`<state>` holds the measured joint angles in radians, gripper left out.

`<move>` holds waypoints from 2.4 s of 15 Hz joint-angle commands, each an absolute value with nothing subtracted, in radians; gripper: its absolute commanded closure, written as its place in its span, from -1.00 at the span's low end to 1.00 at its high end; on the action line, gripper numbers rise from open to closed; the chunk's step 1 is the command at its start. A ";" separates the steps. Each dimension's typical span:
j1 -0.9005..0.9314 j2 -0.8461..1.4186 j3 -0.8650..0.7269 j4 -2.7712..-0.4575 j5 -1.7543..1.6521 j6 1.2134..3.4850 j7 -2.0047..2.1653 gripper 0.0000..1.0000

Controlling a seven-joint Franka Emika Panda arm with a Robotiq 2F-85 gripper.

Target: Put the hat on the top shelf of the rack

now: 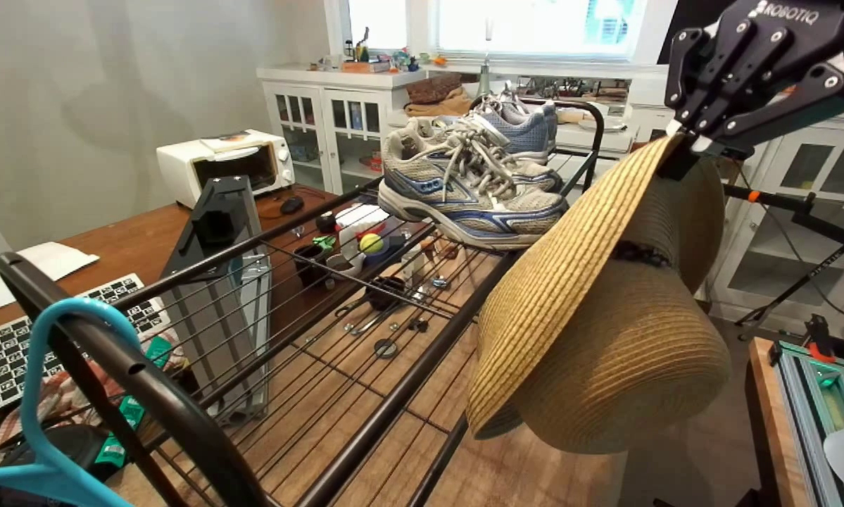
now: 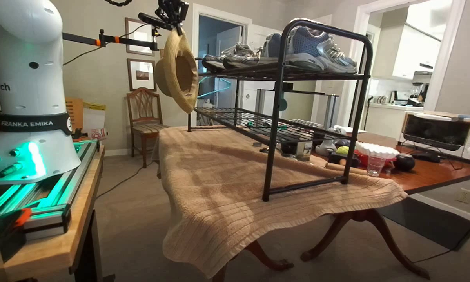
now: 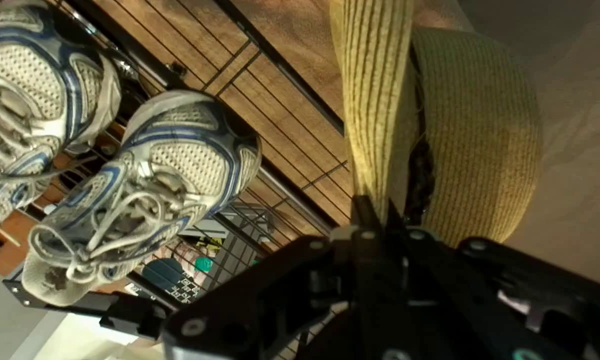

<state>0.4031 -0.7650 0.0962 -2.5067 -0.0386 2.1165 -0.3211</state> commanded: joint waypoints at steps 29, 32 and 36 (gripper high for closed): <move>0.171 -0.090 0.259 -1.825 -0.323 2.318 0.153 0.98; 0.180 -0.040 0.258 -1.782 -0.387 2.313 0.224 0.98; 0.199 0.024 0.254 -1.728 -0.447 2.301 0.287 0.98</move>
<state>0.1874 -0.0388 0.2480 -1.7964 -0.3906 2.3270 0.2227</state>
